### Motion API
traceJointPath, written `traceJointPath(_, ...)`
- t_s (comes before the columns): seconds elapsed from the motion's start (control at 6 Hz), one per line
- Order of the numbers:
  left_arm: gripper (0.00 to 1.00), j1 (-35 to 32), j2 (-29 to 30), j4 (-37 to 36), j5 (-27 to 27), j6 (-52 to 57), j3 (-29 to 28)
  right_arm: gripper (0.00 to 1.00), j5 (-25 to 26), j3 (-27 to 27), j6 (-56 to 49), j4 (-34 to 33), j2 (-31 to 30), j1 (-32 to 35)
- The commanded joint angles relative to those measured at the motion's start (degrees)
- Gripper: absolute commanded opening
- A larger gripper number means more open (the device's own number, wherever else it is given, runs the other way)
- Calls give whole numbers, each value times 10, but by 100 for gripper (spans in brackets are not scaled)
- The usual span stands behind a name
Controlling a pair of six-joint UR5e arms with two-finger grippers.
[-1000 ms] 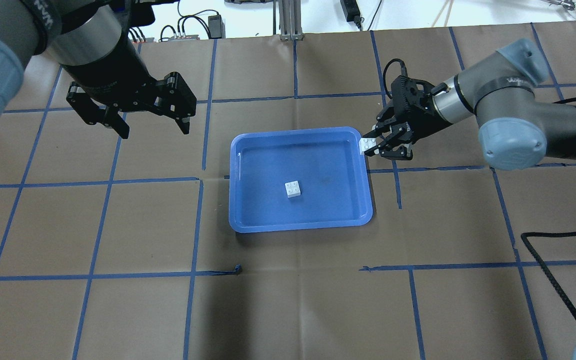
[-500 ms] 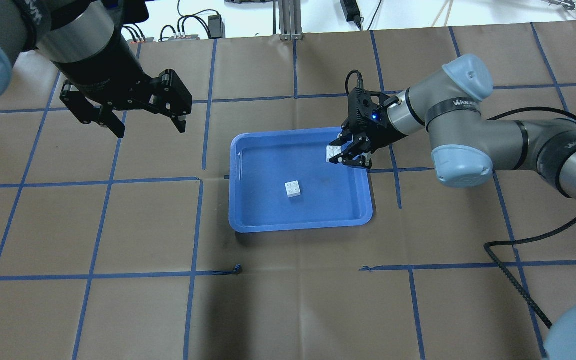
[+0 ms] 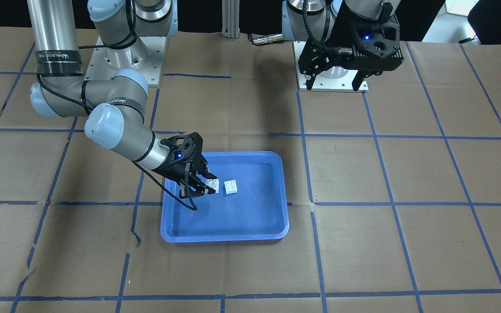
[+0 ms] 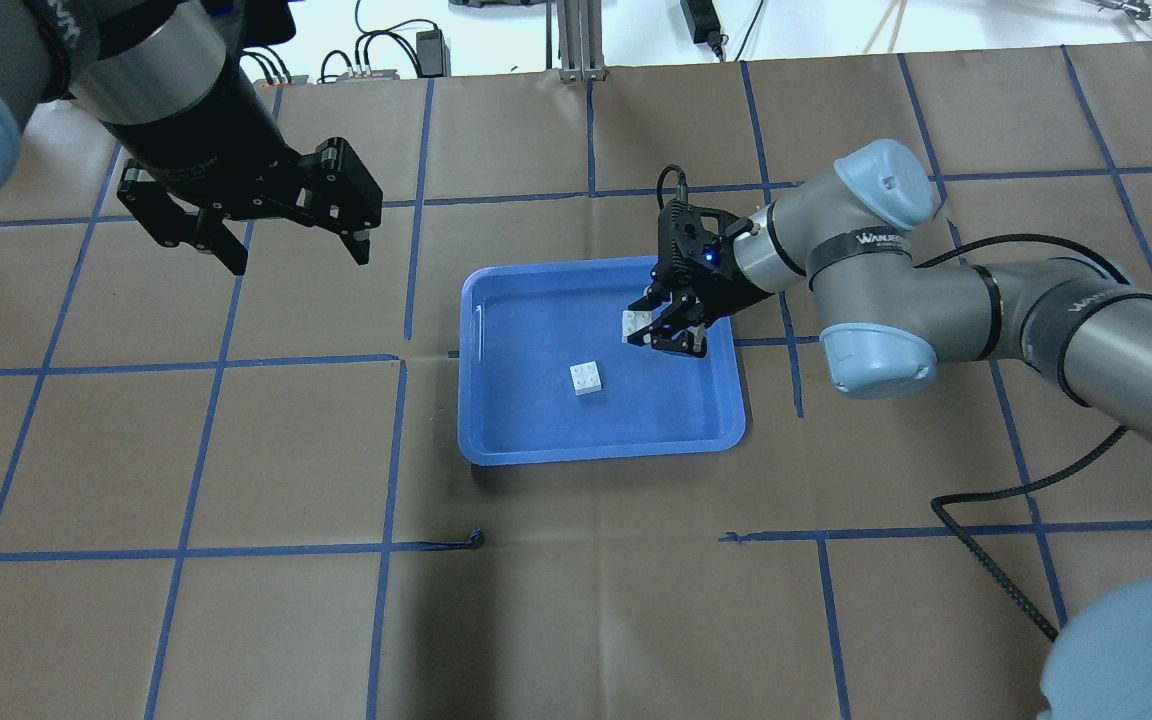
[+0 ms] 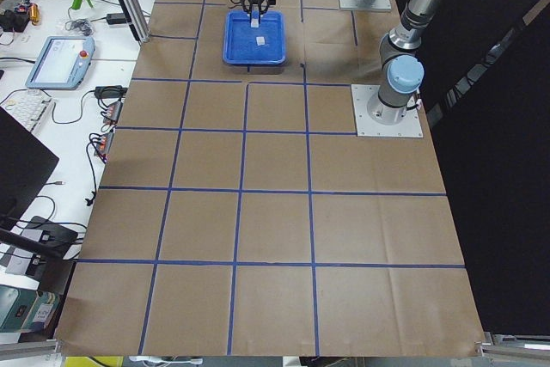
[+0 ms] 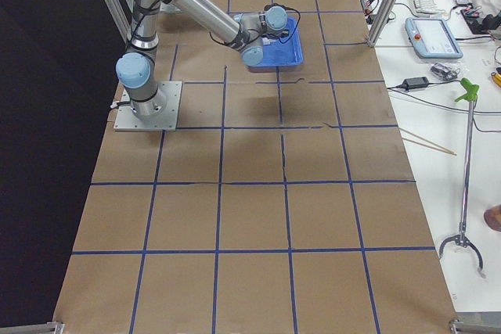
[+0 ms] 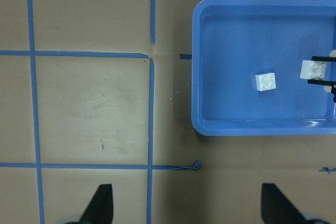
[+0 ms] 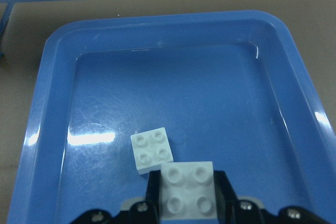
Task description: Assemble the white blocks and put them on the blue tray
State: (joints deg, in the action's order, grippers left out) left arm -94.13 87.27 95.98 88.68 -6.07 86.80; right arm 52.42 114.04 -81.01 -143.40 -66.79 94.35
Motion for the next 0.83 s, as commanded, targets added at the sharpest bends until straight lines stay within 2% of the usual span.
traceJointPath(0.0,99,1,0,0,0,0,-1,28,14,3,4,-19,17,4)
traceJointPath(0.67,99,1,0,0,0,0,-1,28,15,15,3,-23,29,7)
